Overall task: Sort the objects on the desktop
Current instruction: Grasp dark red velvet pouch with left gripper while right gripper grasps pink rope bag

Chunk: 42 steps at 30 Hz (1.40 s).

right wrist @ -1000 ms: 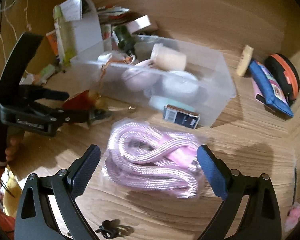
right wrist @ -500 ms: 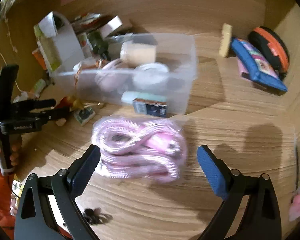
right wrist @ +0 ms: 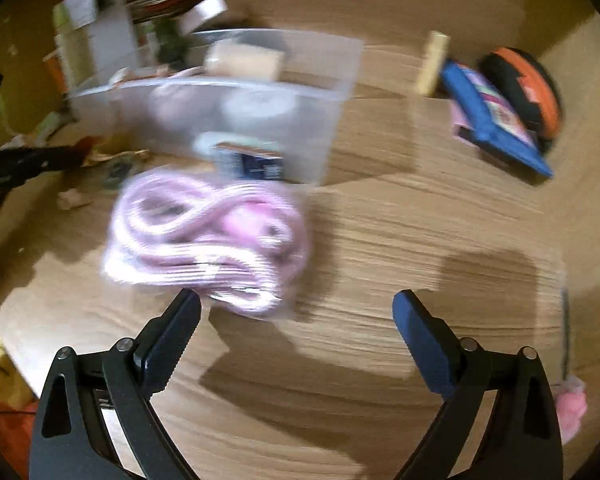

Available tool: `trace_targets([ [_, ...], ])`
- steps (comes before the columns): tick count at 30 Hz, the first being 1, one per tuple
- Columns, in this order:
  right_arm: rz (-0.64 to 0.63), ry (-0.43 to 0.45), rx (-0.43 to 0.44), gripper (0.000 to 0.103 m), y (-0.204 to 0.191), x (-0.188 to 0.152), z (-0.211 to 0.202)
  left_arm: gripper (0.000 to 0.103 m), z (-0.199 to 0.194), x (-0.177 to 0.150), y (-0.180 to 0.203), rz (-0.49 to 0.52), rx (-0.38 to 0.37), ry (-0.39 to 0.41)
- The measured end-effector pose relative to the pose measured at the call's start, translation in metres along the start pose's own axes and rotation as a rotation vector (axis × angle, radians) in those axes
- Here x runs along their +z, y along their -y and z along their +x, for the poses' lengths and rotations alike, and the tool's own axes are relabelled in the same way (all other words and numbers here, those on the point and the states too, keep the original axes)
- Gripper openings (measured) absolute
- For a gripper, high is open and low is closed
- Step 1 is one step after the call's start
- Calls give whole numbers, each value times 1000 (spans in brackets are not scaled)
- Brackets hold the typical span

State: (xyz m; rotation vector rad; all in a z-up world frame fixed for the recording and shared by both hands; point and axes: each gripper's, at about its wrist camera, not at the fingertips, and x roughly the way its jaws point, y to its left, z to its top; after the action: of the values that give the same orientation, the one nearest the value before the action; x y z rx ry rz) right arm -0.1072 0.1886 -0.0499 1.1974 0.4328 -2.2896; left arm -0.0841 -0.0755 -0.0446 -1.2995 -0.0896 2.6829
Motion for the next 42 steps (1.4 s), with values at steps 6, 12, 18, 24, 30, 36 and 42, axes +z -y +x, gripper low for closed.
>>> trace_targets([
  [6,-111,16,93,95,-34,6,-1,23,-11,-6,-5,25,42,3],
  [12,-223,0,44,97,-39,21,4,60,-8,-8,-13,25,46,-21],
  [18,-327,-53,62,97,-44,42,19,70,5,-3,-13,49,52,-51],
  [24,-367,-133,128,99,-43,59,37,74,18,6,-25,39,61,-71],
  [30,-408,-140,126,94,-47,63,43,79,27,9,-29,28,55,-77],
  [36,-414,-97,113,59,-52,59,33,73,34,9,-19,85,123,-59],
  [42,-380,-62,140,48,-52,49,21,40,28,6,-13,86,119,-44],
])
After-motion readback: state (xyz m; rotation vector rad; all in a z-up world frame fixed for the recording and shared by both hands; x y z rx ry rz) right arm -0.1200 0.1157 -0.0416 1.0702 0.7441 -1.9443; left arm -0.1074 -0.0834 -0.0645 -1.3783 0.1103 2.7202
